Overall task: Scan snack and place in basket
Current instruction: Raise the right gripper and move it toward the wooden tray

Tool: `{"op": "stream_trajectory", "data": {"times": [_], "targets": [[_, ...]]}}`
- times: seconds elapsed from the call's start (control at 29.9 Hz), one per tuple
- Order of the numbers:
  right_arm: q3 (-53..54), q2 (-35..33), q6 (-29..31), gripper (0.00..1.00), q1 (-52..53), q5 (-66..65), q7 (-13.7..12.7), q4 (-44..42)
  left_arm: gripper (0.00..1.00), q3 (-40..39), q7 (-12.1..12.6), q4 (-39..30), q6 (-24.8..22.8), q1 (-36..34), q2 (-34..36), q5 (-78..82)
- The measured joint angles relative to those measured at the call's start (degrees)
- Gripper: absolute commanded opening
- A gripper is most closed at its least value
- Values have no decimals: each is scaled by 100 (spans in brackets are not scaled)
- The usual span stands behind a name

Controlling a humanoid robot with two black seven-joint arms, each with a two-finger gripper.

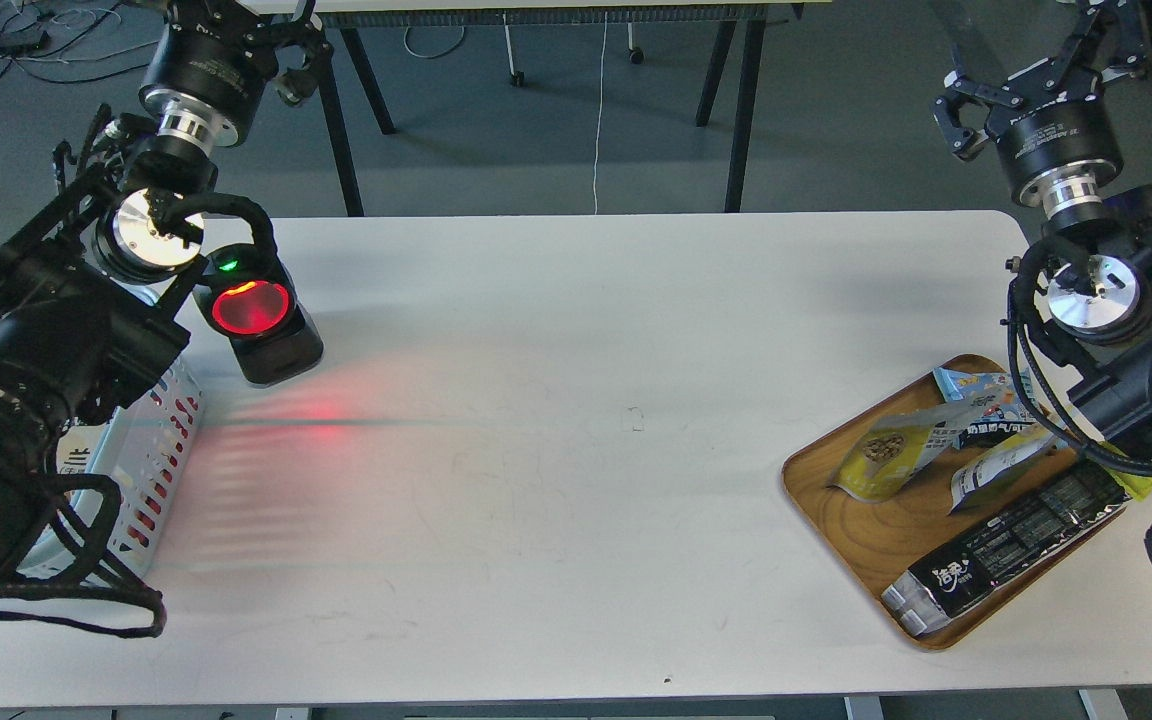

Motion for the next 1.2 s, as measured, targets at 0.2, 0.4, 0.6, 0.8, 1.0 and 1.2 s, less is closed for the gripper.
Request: {"op": "stream_trajectory", "data": {"times": [0.2,0.4,0.6,0.8,1.0,1.2], "targets": [[-595,-12,0,99,176,1,23,-108,100,1,18,0,0,105,-31,0],[-669,-27,0,99,236,5,52,-109,100,9,24,0,0,171,-16,-2],[-1498,-303,0,99,782,-60,87,54,100,41,28,0,0,175,27,-3],[-3312,-895,0,99,2021,-560,181,914,100,-1,18,-5,0,175,33,-3],[-4870,-1364,1,99,3266,-2106,210,2442,100,-13,12,-47,0,175,94,-3],[-6801,-1471,-764,99,4876,-4030,210,4559,100,-13,2,-69,0,175,262,-3]]}}
